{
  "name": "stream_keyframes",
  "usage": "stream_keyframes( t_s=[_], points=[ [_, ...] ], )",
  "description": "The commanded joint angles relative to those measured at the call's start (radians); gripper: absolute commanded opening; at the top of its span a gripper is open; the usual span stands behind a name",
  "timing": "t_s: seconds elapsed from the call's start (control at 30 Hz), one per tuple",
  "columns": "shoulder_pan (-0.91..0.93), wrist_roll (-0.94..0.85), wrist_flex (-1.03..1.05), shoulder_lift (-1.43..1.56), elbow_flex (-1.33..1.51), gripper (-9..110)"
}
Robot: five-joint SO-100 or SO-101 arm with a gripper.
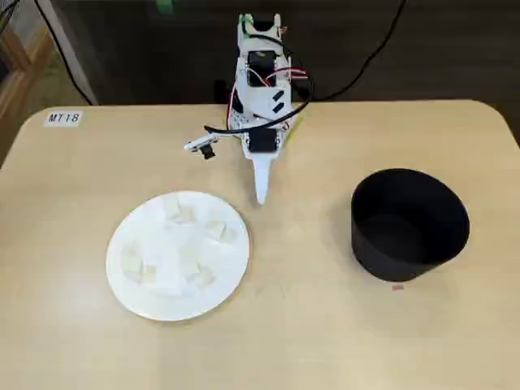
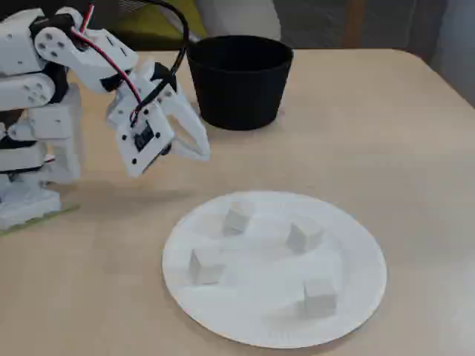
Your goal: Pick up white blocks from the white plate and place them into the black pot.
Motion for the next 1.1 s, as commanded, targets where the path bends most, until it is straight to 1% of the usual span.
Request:
stream_keyframes(
  t_s=[0.0, 0.9, 1.07],
  points=[
    [-0.037, -0.043, 0.086, -0.511, -0.678, -2],
    [-0.038, -0.043, 0.087, -0.523, -0.686, -2],
    [0.041, -0.029, 0.137, -0.601, -0.753, -2]
  ],
)
